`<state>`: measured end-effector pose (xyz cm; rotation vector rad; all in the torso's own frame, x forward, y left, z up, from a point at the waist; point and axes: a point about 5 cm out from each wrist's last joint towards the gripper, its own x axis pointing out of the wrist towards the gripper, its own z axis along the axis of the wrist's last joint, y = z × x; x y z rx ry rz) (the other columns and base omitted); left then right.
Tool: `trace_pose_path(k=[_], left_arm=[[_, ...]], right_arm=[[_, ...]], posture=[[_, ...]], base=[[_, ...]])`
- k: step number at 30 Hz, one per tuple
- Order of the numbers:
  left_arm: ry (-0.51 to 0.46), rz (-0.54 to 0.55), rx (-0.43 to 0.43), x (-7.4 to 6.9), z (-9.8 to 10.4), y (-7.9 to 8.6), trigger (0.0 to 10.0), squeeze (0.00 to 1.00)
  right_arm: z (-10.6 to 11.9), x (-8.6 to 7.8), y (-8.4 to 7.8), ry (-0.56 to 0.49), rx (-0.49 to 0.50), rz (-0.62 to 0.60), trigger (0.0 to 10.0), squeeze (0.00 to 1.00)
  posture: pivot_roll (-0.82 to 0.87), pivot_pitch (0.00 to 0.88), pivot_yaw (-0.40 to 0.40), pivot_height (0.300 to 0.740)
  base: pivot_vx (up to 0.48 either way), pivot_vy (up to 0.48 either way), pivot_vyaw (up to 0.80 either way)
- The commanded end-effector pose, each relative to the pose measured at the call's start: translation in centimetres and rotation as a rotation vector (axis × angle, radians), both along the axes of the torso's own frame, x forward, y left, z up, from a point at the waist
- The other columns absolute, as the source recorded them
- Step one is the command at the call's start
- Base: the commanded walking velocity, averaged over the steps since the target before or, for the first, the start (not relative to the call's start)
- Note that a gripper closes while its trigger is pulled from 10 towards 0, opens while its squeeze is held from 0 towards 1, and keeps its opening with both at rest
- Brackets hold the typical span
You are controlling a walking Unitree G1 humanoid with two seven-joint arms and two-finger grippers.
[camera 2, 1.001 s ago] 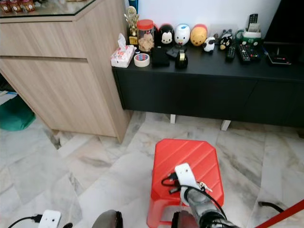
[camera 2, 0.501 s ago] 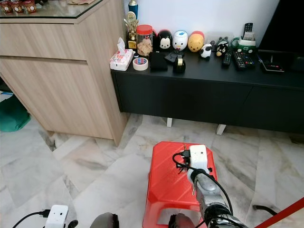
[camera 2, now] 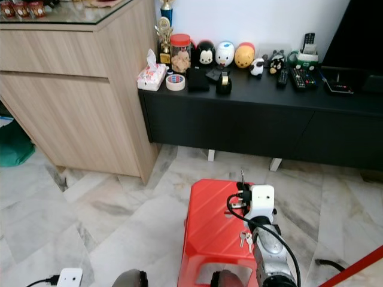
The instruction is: Hang keys on a hook
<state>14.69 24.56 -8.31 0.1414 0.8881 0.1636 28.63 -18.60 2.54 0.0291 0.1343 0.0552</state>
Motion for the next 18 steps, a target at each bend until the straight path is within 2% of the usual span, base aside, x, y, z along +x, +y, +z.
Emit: trace_pose_path(k=[1,15,18], left_arm=[[0.040,0.024,0.000,-0.92,-0.35,0.30,10.0,0.00],[0.036,0.026,-0.001,-1.03,-0.38,0.24,10.0,0.00],[0.033,0.027,-0.005,-0.92,-0.39,0.09,10.0,0.00]], right_arm=[[0.11,-0.27,-0.24,-0.019,0.000,-0.021,10.0,0.00],[-0.15,-0.40,-0.29,0.014,-0.009,0.006,10.0,0.00],[-0.76,-0.70,-0.46,0.052,-0.012,0.013,10.0,0.00]], posture=[[0.05,0.000,-0.025,0.639],[0.05,0.000,-0.035,0.718],[0.05,0.000,-0.039,0.740]], base=[[0.000,0.000,0.00],[0.000,0.000,0.00],[0.000,0.000,0.00]])
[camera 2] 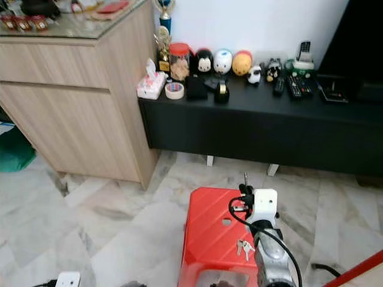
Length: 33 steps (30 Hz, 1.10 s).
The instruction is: Hang keys on a hook
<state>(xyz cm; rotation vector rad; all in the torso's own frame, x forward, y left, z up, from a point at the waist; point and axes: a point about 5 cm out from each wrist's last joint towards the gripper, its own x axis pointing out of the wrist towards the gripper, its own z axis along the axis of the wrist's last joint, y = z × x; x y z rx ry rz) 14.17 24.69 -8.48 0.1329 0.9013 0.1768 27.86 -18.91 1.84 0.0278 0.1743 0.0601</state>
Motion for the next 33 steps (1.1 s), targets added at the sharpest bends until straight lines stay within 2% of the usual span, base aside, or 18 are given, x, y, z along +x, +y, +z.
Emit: trace_pose_path(k=[1,6,24,29,33], left_arm=[[0.022,0.011,-0.002,-0.4,-0.2,0.0,10.0,0.00],[0.030,0.016,-0.010,-0.4,-0.3,-0.2,10.0,0.00],[0.033,0.010,-0.002,-0.2,-0.1,0.4,10.0,0.00],[0.026,0.006,-0.006,0.0,-0.1,0.2,10.0,0.00],[0.020,0.008,-0.016,0.4,-0.1,-0.2,10.0,0.00]], right_arm=[[0.0,0.1,-0.1,0.012,-0.010,0.007,10.0,0.00],[-1.0,-0.5,-0.2,0.073,-0.015,0.026,10.0,0.00],[0.0,0.3,-0.4,0.025,0.025,-0.014,10.0,0.00],[0.0,0.6,-0.4,0.046,0.021,0.010,10.0,0.00],[0.1,0.7,-1.1,0.051,0.005,-0.010,10.0,0.00]], posture=[[0.05,0.000,-0.039,0.740],[0.05,0.000,-0.043,0.740],[0.03,0.000,-0.028,0.740],[0.03,0.000,-0.034,0.740],[0.04,0.000,-0.047,0.740]], base=[[0.000,0.000,0.00],[0.000,0.000,0.00],[0.000,0.000,0.00],[0.000,0.000,0.00],[0.000,0.000,0.00]])
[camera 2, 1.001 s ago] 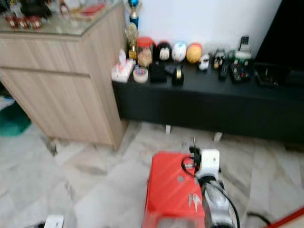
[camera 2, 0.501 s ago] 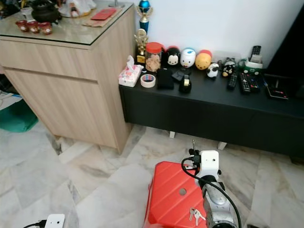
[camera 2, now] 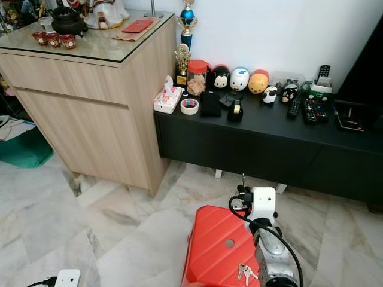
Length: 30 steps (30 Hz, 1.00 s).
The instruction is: Hang keys on a hook
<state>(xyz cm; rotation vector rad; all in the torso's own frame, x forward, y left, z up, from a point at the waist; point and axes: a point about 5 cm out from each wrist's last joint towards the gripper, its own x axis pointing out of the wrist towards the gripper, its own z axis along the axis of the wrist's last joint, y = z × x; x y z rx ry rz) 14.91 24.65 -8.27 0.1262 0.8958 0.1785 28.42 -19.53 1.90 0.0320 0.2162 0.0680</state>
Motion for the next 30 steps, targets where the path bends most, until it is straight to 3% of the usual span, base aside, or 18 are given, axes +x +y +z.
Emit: trace_pose_path(k=[1,12,20,30], left_arm=[[0.025,0.011,-0.015,-0.3,-0.3,-0.4,10.0,0.00],[0.015,0.011,-0.029,0.5,-0.1,-0.8,10.0,0.00],[0.037,0.007,-0.032,0.0,-0.3,-0.7,10.0,0.00],[0.049,0.019,-0.031,-0.7,-0.4,-0.1,10.0,0.00]], right_arm=[[0.1,0.2,-0.7,0.009,-0.002,-0.029,10.0,0.00],[0.7,0.7,-1.5,0.004,-0.013,-0.054,10.0,0.00],[-0.4,-0.3,-2.1,0.052,-0.027,-0.085,10.0,0.00],[-0.3,0.0,-1.5,0.058,-0.020,-0.073,10.0,0.00]], posture=[[0.04,0.000,-0.048,0.740],[0.04,0.000,-0.054,0.740],[0.02,0.000,-0.043,0.740],[0.03,0.000,-0.040,0.740]], base=[[0.000,0.000,0.00],[0.000,0.000,0.00],[-0.061,0.000,0.00],[-0.255,0.000,0.00]])
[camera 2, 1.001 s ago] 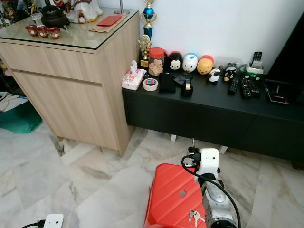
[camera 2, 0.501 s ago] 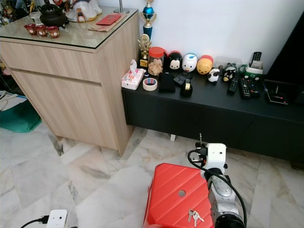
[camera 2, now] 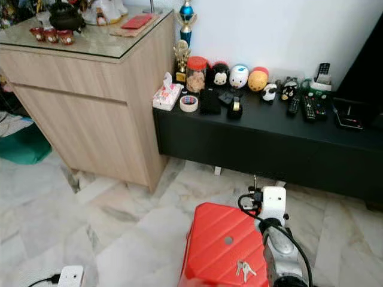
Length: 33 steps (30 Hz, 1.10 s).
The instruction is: Hang keys on a hook
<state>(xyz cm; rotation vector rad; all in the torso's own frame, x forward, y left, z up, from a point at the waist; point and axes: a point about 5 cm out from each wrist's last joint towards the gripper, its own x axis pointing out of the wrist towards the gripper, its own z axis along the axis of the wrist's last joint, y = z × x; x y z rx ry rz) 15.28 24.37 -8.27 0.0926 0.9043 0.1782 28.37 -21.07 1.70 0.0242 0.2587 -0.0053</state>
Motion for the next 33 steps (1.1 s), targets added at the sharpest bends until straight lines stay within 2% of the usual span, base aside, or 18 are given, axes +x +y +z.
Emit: trace_pose_path(k=[1,26,33], left_arm=[[0.044,0.004,-0.002,-1.1,-0.4,0.2,10.0,0.00],[0.067,0.001,0.001,-2.2,-0.7,0.6,10.0,0.00],[0.072,0.000,0.002,-2.5,-0.7,0.7,10.0,0.00]], right_arm=[[-0.1,0.0,0.1,0.014,-0.002,-0.001,10.0,0.00],[-0.1,0.3,0.7,0.021,-0.052,0.021,10.0,0.00],[-0.3,0.1,0.3,0.039,-0.066,0.007,10.0,0.00]], posture=[[0.03,0.000,-0.040,0.740],[0.03,0.000,-0.041,0.740],[0.03,0.000,-0.038,0.740]], base=[[-0.259,0.000,0.00],[-0.264,0.000,0.00],[-0.264,0.000,0.00]])
